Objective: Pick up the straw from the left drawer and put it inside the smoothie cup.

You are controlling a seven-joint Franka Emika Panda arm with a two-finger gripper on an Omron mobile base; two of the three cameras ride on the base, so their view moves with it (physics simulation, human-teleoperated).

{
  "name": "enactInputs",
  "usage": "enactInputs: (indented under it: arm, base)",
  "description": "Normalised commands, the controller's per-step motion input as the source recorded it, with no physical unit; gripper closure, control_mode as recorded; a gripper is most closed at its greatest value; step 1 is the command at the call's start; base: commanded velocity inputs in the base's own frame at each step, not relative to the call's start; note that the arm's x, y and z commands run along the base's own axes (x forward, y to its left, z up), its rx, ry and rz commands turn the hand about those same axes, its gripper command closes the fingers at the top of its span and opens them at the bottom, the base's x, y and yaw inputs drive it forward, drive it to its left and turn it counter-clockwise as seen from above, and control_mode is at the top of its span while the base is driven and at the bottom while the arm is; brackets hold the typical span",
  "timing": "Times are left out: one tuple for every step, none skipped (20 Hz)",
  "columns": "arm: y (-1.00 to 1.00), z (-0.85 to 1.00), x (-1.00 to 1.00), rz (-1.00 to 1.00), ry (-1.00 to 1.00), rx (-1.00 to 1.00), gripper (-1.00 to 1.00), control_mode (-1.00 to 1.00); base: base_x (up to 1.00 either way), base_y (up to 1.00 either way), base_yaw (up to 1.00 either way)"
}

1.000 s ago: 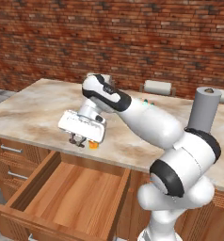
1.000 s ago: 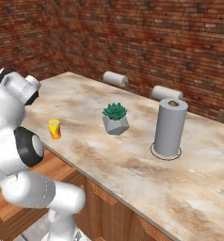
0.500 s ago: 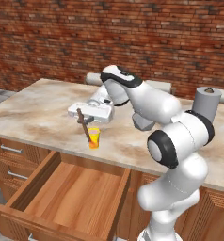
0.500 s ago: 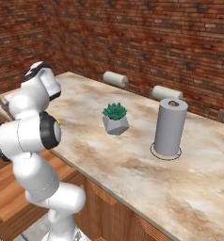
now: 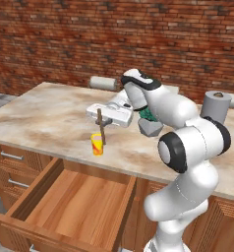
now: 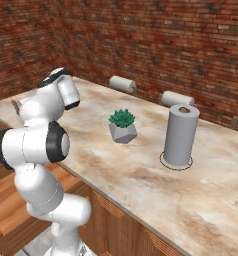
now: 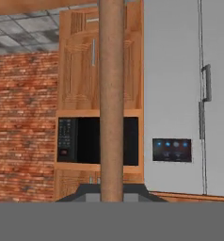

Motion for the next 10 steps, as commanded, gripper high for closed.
enactInputs:
  arm:
    - [-0.69,0.00,0.35,-0.12,0.00,0.13,1.00,-1.00]
    - [-0.64,0.00,0.33,-0.11,0.00,0.14,1.00,-1.00]
    - [-0.59,0.00,0.33,-0.11,0.00,0.14,1.00,-1.00]
    - [-0.31,0.00,0.33,-0.14,0.00,0.11,1.00,-1.00]
    - [-0.12,0.00,0.33,-0.17,0.00,0.11,1.00,-1.00]
    - [0.00,0.00,0.32,-0.22,0.00,0.09,1.00,-1.00]
    - [0.00,0.00,0.34,-0.24,0.00,0.11,1.00,-1.00]
    - [0.00,0.00,0.34,-0.28,0.00,0.11,1.00,-1.00]
    - [0.00,0.00,0.40,-0.32,0.00,0.11,1.00,-1.00]
    - [0.00,0.00,0.43,-0.34,0.00,0.11,1.00,-1.00]
  base:
    - [0.00,0.00,0.00]
    - [0.00,0.00,0.00]
    - [0.00,0.00,0.00]
    - [0.00,0.00,0.00]
    - [0.00,0.00,0.00]
    - [0.00,0.00,0.00]
    - [0.00,0.00,0.00]
    - [0.00,0.00,0.00]
    - [0.00,0.00,0.00]
    - [0.00,0.00,0.00]
